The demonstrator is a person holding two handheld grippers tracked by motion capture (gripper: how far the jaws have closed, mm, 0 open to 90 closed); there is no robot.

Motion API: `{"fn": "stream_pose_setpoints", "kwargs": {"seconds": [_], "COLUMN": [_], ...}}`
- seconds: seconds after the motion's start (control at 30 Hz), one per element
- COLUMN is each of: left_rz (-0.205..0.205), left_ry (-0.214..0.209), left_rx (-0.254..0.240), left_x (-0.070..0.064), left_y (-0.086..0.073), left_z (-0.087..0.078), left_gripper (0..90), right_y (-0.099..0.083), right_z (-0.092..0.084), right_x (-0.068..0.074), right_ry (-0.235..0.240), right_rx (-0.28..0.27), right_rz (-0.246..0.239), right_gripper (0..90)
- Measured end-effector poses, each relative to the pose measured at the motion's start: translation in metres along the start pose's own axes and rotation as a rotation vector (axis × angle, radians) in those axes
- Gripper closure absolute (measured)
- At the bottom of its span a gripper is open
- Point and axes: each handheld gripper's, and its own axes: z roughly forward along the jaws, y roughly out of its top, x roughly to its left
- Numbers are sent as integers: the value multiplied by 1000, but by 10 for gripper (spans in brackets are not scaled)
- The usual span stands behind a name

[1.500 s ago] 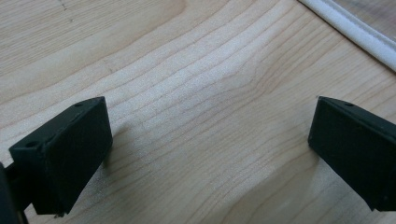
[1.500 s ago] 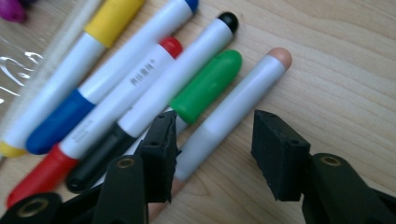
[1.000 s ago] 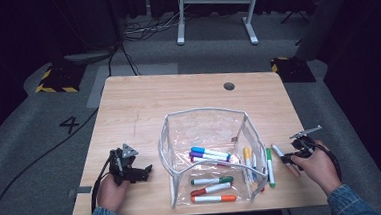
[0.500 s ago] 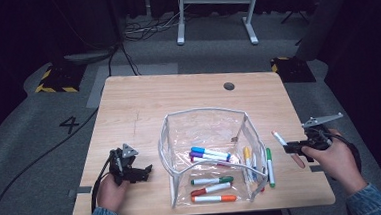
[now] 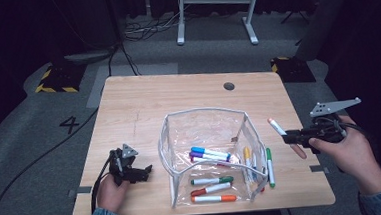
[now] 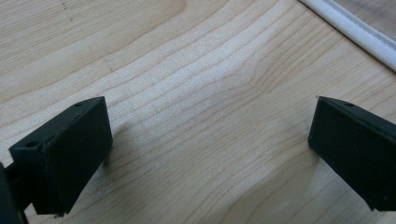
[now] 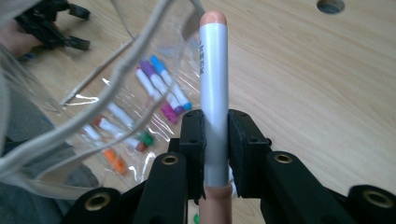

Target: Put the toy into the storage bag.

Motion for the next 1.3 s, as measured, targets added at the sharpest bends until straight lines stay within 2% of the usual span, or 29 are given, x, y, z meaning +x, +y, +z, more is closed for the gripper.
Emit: {"fn": "stream_pose_setpoints", "kwargs": {"seconds": [0.27,0.67,0.77,0.97,1.3], "left_rz": [2,4,4,0,1], "left_ry": [-1,0,0,2,2], "left_rx": [-1,0,0,-4,-3], "left_x": [0,1,1,0,0], "left_y": [0,1,1,1,1], "left_z": [0,1,1,1,1], "left_gripper": [0,0,0,0,0], "right_y": [32,72,83,99,113], "right_z": [-8,8,16,39,79], "right_x": [26,58,67,81,93], "right_ry": [47,102,136,167,235], "right_rx": [-8,24,41,101,197], "right_rz": [-111,-231,-256,-309,-325], "right_gripper": [768,768,768,768,768]}}
